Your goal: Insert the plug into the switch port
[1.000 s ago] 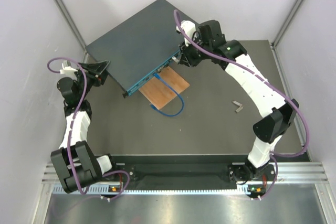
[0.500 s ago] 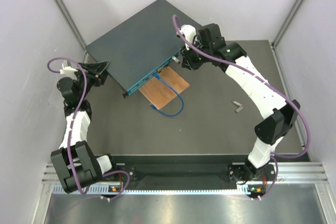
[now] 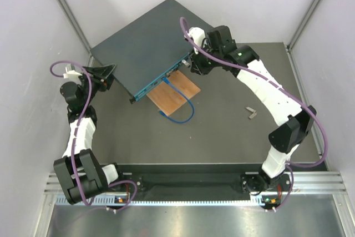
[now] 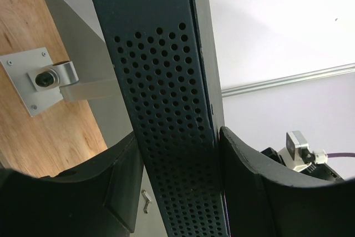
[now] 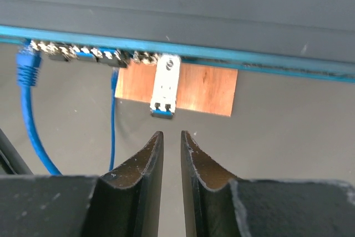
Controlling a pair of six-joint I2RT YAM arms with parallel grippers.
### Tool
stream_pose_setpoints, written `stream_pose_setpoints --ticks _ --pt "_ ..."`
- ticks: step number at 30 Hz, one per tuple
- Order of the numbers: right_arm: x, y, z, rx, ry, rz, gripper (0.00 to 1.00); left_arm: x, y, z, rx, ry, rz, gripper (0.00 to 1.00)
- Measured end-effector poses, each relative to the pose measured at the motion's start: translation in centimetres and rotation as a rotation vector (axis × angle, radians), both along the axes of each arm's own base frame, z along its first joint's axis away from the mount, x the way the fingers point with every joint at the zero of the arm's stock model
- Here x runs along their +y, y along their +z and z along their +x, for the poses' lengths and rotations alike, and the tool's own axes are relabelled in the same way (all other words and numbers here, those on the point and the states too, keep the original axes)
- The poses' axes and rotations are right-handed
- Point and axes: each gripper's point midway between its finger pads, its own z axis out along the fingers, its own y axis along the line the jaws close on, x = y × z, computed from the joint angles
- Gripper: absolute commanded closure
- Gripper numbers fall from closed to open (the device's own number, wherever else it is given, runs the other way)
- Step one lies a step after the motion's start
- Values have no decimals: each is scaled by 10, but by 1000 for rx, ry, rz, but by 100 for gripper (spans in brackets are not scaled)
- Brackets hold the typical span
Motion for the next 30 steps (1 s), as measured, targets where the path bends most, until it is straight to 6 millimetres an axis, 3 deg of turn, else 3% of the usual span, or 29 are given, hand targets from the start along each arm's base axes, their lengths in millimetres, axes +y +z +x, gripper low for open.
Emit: stream_pose_setpoints --ticks 8,30 --pt "12 11 4 -25 9 24 82 0 0 0 0 0 0 100" --pt "28 10 25 -33 -33 77 93 0 0 0 0 0 2 100"
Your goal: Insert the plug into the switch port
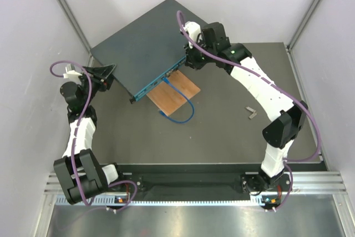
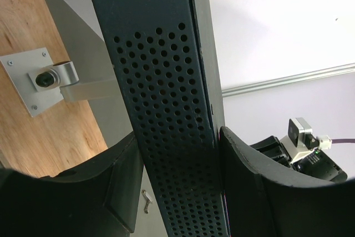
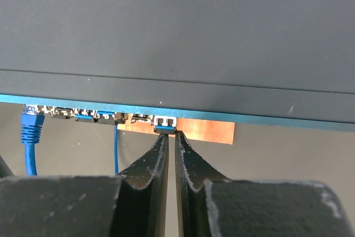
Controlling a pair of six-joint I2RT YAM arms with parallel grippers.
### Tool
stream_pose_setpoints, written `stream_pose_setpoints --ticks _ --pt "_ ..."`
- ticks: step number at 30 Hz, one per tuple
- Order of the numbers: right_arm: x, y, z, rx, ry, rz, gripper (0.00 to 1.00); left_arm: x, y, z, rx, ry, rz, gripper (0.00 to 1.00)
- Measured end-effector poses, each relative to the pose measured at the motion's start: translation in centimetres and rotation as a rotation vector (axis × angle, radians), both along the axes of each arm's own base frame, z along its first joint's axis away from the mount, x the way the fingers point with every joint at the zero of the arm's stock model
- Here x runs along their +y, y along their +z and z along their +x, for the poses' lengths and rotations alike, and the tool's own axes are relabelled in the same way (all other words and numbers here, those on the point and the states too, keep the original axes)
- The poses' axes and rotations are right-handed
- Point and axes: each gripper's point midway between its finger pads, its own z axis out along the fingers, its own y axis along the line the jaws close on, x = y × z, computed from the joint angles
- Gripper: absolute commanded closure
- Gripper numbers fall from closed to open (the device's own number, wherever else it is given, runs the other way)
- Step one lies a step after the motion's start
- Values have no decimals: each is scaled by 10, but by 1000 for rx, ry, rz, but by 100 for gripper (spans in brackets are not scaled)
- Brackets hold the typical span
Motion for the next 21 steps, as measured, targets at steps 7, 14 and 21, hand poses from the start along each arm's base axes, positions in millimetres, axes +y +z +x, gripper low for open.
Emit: stream_pose_setpoints --ticks 7,14,21 --pt "1 0 1 20 -27 15 96 0 0 0 0 1 1 100" --pt "3 0 3 37 -55 25 100 0 0 0 1 1 0 100" --pt "5 -1 3 67 -90 37 100 1 -1 0 2 3 0 100"
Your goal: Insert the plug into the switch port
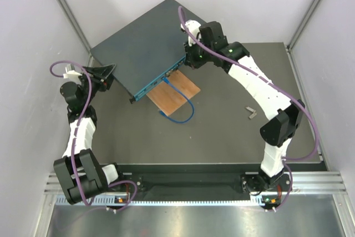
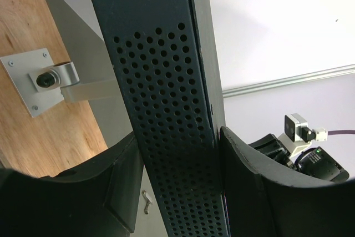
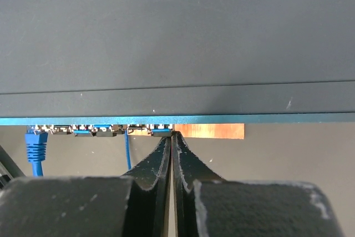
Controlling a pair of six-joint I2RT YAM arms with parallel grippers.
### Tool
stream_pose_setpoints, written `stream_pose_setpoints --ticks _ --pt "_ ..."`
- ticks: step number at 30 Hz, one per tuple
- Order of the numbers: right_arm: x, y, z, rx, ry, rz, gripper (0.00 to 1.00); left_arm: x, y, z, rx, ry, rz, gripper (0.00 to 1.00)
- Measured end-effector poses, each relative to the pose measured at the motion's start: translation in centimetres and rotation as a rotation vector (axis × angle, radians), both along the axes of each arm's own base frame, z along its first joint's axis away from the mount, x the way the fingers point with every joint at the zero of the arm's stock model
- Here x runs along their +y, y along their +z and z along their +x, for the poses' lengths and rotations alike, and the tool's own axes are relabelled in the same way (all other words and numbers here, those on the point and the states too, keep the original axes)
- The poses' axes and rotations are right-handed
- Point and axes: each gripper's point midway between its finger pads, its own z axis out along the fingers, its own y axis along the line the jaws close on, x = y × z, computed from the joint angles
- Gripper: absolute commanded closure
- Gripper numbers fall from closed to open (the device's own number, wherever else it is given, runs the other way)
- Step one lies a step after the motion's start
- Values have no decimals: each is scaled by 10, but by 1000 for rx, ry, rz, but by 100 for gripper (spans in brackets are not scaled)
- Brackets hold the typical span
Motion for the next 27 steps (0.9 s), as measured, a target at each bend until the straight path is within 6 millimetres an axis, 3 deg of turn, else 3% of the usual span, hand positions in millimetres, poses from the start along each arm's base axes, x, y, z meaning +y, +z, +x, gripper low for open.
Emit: stream_pose_setpoints --ticks 5,9,10,11,14,15,18,21,22,27 --pt "0 0 0 8 -14 -4 95 0 0 0 3 -1 0 100" --pt "-2 -1 0 -7 -16 -14 79 0 0 1 11 -4 9 94" --pt "-3 -3 1 -16 -14 -18 73 0 0 1 13 -6 13 89" --pt "-5 -4 1 -26 -10 -18 70 0 0 0 15 -8 15 76" --pt "-11 -11 0 -46 7 -17 53 0 -1 0 20 -14 19 50" --pt "-16 -16 -2 -39 12 -24 50 0 -1 -1 22 -14 18 45" --pt "-43 -26 -3 -25 0 -40 40 2 -2 -1 15 -15 43 24" --pt "-88 -29 1 -24 -60 -55 31 7 -9 -3 29 -15 74 11" --pt "-104 -28 2 -27 -84 -61 30 10 -12 -4 36 -12 80 2" --pt "-170 -27 2 -44 -180 -101 24 42 -18 -15 69 69 118 1"
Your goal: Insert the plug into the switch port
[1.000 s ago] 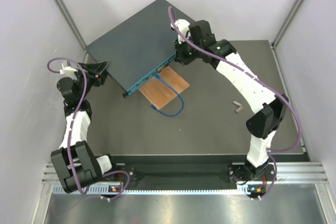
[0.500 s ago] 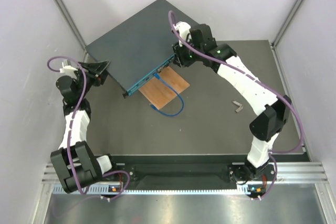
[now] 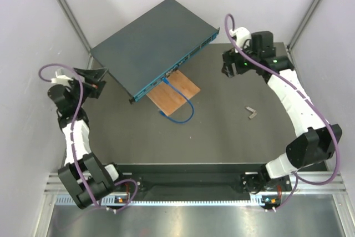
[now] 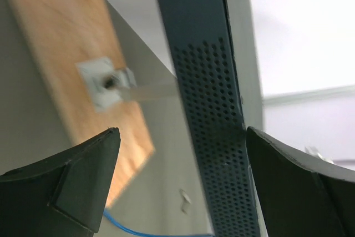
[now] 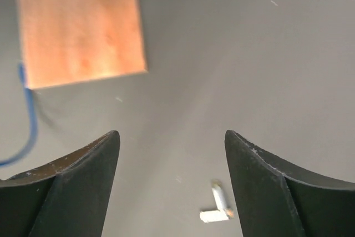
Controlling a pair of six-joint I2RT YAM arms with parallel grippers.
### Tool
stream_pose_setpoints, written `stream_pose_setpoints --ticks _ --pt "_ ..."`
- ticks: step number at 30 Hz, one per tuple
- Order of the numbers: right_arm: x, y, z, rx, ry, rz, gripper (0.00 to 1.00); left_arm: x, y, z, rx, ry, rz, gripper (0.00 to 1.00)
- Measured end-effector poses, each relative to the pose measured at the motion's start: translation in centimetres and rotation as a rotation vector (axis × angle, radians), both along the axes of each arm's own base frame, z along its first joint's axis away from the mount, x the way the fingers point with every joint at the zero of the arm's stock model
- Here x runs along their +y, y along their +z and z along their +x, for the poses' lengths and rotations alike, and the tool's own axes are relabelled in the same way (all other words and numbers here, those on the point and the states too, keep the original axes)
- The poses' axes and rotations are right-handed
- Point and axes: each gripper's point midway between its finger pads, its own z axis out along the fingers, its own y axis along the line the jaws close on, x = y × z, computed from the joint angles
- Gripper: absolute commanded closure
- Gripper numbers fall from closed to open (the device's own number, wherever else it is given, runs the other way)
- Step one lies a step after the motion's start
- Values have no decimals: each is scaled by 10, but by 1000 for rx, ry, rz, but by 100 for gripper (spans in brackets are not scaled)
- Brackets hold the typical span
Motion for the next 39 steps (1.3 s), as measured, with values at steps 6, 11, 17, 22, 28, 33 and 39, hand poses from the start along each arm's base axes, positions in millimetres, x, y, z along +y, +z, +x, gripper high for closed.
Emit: stream_pose_setpoints --ticks 6,11,17,22,28,33,39 --pt "-61 -34 -4 75 -68 -98 25 58 4 -14 63 203 203 1" --pt "-111 -81 -13 208 -92 -206 28 60 31 -24 17 198 449 3" --pt "-137 -137 -21 367 -14 -324 38 35 64 -41 -134 97 655 7" --pt "-142 -187 -31 492 61 -386 39 16 71 -47 -214 9 746 7" --pt "-150 -234 -63 626 115 -442 46 -7 84 -55 -309 -80 791 9" --pt "-153 -247 -67 645 127 -465 59 -32 97 -55 -386 -153 815 9" --pt "-154 -247 -61 623 121 -474 81 -66 102 -54 -462 -237 845 11"
